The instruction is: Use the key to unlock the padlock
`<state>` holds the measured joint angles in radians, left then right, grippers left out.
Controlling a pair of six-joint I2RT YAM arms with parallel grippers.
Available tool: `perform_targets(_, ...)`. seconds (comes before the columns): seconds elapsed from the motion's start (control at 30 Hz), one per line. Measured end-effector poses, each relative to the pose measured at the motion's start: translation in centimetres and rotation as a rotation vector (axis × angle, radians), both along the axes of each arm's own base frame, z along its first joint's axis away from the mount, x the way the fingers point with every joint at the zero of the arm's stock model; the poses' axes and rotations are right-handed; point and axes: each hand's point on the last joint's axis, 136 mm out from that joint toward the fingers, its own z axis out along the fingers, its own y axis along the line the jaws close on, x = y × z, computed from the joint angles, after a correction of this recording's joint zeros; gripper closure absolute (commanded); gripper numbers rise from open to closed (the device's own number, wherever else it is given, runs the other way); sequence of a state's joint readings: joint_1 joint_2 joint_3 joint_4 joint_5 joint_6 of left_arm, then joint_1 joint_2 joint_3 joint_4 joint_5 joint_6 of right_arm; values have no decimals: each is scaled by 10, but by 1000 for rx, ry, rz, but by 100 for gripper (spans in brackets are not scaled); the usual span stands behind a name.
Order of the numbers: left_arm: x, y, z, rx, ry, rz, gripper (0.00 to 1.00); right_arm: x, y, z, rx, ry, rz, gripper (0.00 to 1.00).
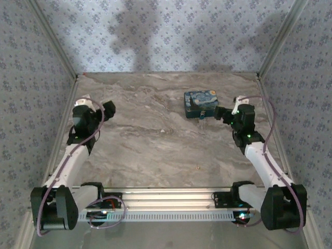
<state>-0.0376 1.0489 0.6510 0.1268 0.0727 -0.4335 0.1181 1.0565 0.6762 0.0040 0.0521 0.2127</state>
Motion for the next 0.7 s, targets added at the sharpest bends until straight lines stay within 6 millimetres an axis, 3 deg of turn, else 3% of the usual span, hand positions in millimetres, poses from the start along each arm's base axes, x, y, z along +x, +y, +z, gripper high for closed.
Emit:
perform_targets(0.23, -39, -79, -25, -149, 179, -219, 2, -45, 82, -19, 31, 201, 211, 0)
perform_targets(0.37, -66, -111, -39, -186, 230, -305, 2, -79, 118, -39, 14, 314, 321, 2)
perform_targets(0.53, -94, -130, -77, -237, 322, -338, 2, -123, 156, -61, -13, 436, 454, 9)
perform_targets(0.7, -114, -134, -112, -257, 415, -325, 2, -174, 189, -99, -92, 609, 586, 12)
